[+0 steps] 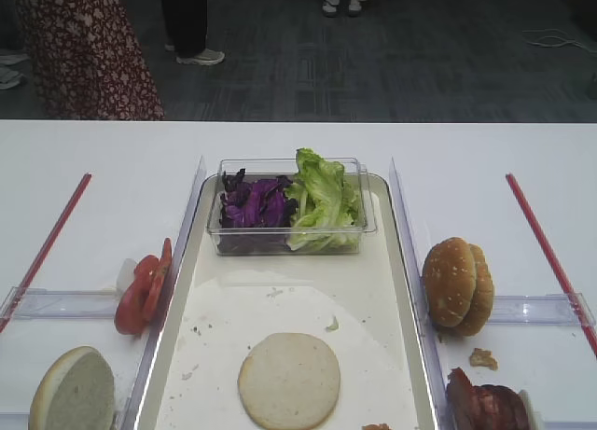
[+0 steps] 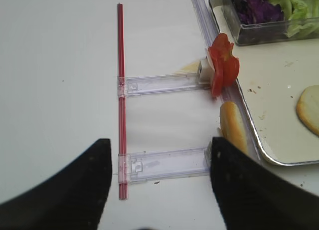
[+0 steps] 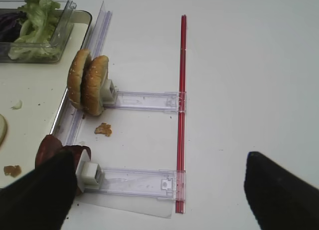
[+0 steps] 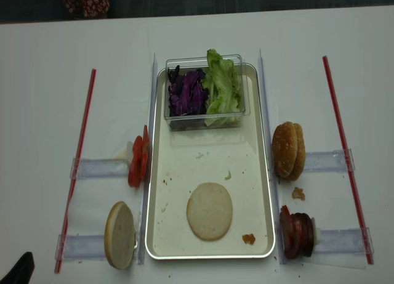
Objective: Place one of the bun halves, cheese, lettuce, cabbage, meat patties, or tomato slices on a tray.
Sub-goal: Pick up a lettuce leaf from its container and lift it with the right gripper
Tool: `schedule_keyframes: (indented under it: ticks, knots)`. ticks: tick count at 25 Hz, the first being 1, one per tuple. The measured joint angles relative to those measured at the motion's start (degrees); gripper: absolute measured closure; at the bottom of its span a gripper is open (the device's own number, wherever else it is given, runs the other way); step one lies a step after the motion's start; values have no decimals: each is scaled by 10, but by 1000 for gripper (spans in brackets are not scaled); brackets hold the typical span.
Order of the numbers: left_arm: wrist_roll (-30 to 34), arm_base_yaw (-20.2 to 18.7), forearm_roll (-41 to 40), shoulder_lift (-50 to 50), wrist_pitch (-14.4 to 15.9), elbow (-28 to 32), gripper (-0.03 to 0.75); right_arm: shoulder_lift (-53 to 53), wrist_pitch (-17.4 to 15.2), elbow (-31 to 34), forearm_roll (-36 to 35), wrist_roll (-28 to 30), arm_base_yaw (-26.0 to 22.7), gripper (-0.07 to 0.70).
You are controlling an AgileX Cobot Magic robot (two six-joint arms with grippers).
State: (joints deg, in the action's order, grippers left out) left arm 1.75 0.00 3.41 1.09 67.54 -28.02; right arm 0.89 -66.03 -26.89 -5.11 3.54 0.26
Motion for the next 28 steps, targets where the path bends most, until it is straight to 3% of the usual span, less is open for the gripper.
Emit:
schedule_keyframes:
  ticks: [22,28]
  knots:
    - [0,0,0,0,0,0,303,0,0,0,0,0,0,-49]
    - [0,0,0,0,0,0,303,-17,0,0,0,0,0,21]
